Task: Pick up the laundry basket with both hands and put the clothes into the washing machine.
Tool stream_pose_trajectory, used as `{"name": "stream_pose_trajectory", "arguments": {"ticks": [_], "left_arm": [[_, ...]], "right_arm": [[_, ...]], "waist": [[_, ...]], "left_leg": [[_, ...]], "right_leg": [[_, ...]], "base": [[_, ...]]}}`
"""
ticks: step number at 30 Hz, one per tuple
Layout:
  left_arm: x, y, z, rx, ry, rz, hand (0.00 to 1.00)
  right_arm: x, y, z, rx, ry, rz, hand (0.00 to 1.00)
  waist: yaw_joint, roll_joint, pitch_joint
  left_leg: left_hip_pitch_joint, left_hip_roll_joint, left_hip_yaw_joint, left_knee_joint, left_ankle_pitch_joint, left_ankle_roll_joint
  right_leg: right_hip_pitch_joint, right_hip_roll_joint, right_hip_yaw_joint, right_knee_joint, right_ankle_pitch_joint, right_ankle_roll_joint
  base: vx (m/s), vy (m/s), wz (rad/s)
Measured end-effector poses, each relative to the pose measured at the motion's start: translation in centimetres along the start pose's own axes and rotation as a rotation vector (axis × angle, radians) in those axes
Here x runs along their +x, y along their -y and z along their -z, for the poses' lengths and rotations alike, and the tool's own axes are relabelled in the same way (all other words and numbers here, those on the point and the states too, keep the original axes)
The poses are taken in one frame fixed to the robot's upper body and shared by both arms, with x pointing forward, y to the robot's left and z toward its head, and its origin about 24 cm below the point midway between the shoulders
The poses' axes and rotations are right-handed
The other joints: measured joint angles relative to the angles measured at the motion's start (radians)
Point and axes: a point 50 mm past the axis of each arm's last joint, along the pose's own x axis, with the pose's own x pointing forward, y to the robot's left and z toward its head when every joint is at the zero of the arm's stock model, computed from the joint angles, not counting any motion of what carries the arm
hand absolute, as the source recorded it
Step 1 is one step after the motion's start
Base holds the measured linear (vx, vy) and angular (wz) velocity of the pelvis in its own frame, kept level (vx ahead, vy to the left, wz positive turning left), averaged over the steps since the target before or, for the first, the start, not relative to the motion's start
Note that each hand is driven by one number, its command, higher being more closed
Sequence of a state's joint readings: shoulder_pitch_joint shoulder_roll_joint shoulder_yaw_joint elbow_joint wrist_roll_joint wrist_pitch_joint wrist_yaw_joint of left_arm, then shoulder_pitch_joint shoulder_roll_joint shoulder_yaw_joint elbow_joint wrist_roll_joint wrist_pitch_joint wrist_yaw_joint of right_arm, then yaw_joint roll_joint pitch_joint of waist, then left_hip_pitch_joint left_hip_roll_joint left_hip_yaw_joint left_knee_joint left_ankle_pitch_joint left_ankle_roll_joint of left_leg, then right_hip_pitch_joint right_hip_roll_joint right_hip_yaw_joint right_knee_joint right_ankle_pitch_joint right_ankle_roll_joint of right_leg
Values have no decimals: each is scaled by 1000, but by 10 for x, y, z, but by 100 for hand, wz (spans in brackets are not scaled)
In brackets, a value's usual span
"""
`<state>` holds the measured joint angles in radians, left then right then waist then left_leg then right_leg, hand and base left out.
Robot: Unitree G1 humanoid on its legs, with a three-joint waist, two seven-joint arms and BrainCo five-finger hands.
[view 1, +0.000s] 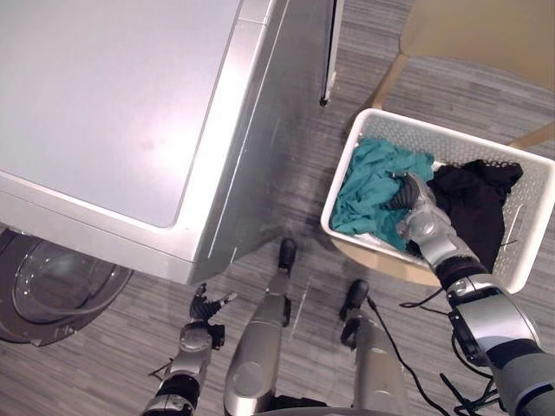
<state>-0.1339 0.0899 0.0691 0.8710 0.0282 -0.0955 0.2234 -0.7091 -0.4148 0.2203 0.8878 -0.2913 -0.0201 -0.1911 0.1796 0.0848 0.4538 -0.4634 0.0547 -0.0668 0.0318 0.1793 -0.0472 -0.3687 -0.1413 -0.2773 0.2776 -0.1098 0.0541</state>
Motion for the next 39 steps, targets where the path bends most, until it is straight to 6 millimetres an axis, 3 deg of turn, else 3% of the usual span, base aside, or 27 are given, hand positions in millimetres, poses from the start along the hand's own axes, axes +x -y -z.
{"name": "stream_pose_trajectory", "arguments": {"ticks": [5, 9, 15, 18, 22, 26, 27, 28, 30, 31, 32, 34, 35, 36, 37, 38, 39], "left_arm": [[-4, -1, 0, -14, 17, -5, 0], [-10, -8, 15, -33, -29, -23, 0], [-27, -21, 53, -34, -155, -57, 0], [-33, -24, 65, -38, -193, -52, 0], [-40, -27, 75, -58, -224, -47, 0], [-35, -30, 60, -119, -165, -72, 0], [-32, -31, 49, -142, -118, -83, 0], [-30, -35, 35, -168, -55, -101, 0], [-30, -37, 21, -205, 9, -123, 0], [-32, -36, 9, -239, 65, -129, 0], [-33, -34, 4, -255, 87, -128, 0], [-42, -22, -6, -327, 138, -107, 0], [-49, -13, -11, -363, 164, -85, 0], [-52, -7, -14, -381, 173, -67, 0], [-55, 1, -22, -376, 206, -20, 0], [-56, 5, -33, -378, 247, 4, 0], [-61, 5, -49, -384, 322, 30, 0]], "right_arm": [[-20, 4, -3, 173, 65, 82, 100], [-42, 16, -12, 329, 150, 198, 100], [-81, -3, -9, 609, 156, 226, 100], [-95, -5, -18, 836, 211, 212, 100], [-101, -2, -34, 1013, 319, 181, 100], [-106, 10, -43, 1094, 397, 205, 100], [-110, 16, -49, 1117, 438, 217, 100], [-114, 23, -57, 1130, 494, 226, 100], [-119, 27, -71, 1134, 572, 212, 100], [-123, 30, -85, 1140, 641, 193, 100], [-124, 31, -92, 1143, 671, 182, 100], [-124, 33, -102, 1144, 714, 160, 100], [-122, 32, -98, 1132, 697, 158, 100], [-120, 31, -96, 1123, 683, 155, 100], [-117, 32, -89, 1099, 658, 156, 100], [-115, 33, -85, 1089, 645, 166, 100], [-111, 35, -81, 1074, 632, 171, 100]], "waist": [[-31, -22, 25], [-58, -51, 15], [-93, -118, -102], [-98, -131, -156], [-106, -131, -192], [-111, -120, -190], [-112, -120, -190], [-106, -120, -191], [-81, -123, -194], [-49, -124, -195], [-37, -121, -196], [-22, -80, -222], [-27, -47, -230], [-31, -27, -237], [-49, -6, -234], [-66, -17, -227], [-65, -34, -221]], "left_leg": [[106, 1, -1, -37, -1, -1], [205, -4, 29, -88, -1, 0], [303, -5, 63, -125, -12, 1], [355, -5, 92, -125, -30, 2], [383, -4, 128, -99, -57, 0], [311, 11, 100, 22, -106, 11], [292, 9, 69, 47, -111, 19], [264, 0, 19, 90, -111, 18], [224, -5, -13, 133, -111, 17], [179, -4, -25, 171, -105, 7], [154, -3, -30, 186, -96, -5], [78, 20, -76, 184, -46, -50], [73, 39, -104, 130, 7, -43], [80, 53, -110, 84, 14, -12], [94, 90, -47, 14, -68, 88], [91, 86, 1, 13, -144, 80], [93, 71, 49, 97, -130, 53]], "right_leg": [[95, 2, 10, -26, -1, 1], [162, 1, 41, -42, -11, 15], [256, 4, 63, -107, -6, 25], [303, 5, 89, -127, -3, 29], [310, 4, 129, -106, -3, 29], [265, 3, 188, 27, -30, 57], [224, -1, 242, 199, -98, 51], [230, -3, 305, 388, -145, 81], [268, 0, 360, 438, -161, 95], [302, 3, 383, 371, -193, 94], [321, 11, 380, 324, -232, 83], [326, 42, 290, 230, -321, 23], [322, 76, 255, 219, -345, -3], [317, 95, 233, 218, -346, -14], [320, 110, 168, 193, -324, -58], [330, 88, 127, 164, -305, -79], [329, 67, 93, 143, -278, -105]], "base": [[41, -17, -2], [-6, 9, -17], [74, -5, -11], [82, -5, -23], [3, 10, -32], [-92, 15, 24], [-82, -133, 106], [-103, -182, 115], [-99, -221, 74], [-169, -240, 38], [-265, -330, 30], [-352, -365, 44], [-273, -249, 55], [-319, -248, 93], [-325, -217, 119], [-453, -280, 139], [-392, -240, 103]]}}
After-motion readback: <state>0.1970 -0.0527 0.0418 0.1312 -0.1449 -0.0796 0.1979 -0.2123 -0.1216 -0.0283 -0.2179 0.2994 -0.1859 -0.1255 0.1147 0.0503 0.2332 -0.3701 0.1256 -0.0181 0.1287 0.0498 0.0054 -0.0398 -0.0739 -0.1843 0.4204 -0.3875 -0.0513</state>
